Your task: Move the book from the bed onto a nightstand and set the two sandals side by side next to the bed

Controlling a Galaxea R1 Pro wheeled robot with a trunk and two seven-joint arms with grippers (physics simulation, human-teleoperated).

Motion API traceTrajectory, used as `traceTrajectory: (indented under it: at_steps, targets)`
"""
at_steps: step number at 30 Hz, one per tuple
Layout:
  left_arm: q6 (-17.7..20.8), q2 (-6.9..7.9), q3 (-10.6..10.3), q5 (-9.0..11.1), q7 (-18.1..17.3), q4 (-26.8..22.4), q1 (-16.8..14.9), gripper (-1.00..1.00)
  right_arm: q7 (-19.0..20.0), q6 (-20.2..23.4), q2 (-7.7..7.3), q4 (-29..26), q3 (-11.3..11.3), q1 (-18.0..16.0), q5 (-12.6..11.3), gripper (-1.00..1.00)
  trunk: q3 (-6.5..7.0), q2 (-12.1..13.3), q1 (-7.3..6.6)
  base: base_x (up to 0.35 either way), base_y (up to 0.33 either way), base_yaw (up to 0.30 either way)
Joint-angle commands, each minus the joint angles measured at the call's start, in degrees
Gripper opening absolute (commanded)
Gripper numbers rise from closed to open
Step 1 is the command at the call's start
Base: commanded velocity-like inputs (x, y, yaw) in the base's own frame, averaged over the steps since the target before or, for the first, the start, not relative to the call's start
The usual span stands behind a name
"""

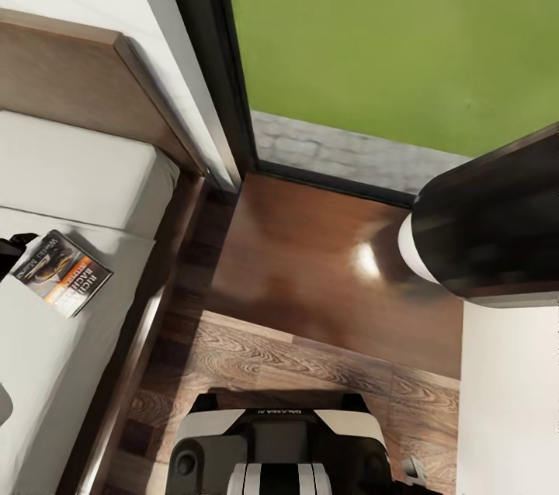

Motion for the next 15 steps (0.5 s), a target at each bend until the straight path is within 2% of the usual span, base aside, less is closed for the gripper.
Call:
traceTrajectory:
  at_steps: [1,15]
  targets:
    - [0.34,-0.01,0.2,-0.11,-0.28,-0.06,-0.04,1.0,0.17,0.59,0.01,-0.01,-0.2,-0.02,-0.12,1.0,0.16,0.4,-0.22,0.0,0.0,0.0]
    - [0.43,0.0,0.2,-0.22,-0.19,-0.17,-0.05,1.0,0.24,0.77,-0.06,-0.01,-0.2,-0.01,-0.19,1.0,2.68,6.01,-3.3,0.0,0.0,0.0]
